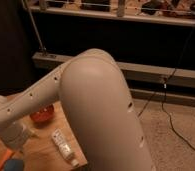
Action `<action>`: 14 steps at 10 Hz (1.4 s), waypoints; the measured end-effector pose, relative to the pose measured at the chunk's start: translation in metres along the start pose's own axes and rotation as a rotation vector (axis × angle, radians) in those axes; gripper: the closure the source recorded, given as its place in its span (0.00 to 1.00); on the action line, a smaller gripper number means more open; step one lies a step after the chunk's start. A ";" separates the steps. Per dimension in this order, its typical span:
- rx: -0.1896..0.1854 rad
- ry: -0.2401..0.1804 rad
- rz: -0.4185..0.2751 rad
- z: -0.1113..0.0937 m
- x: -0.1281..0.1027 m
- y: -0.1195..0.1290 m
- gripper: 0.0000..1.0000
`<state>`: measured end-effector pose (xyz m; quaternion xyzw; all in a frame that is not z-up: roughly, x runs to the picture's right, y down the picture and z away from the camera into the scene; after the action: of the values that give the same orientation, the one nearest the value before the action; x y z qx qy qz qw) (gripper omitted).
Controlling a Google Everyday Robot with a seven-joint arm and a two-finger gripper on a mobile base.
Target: Place the ceramic cup over the eraser
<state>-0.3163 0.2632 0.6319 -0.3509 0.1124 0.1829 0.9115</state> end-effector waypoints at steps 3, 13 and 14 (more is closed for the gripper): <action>-0.006 -0.001 -0.162 0.008 -0.009 0.032 0.35; -0.124 -0.170 -0.483 0.023 -0.048 0.098 0.35; -0.126 -0.196 -0.503 0.022 -0.050 0.098 0.35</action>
<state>-0.4007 0.3325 0.6064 -0.4045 -0.0789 -0.0096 0.9111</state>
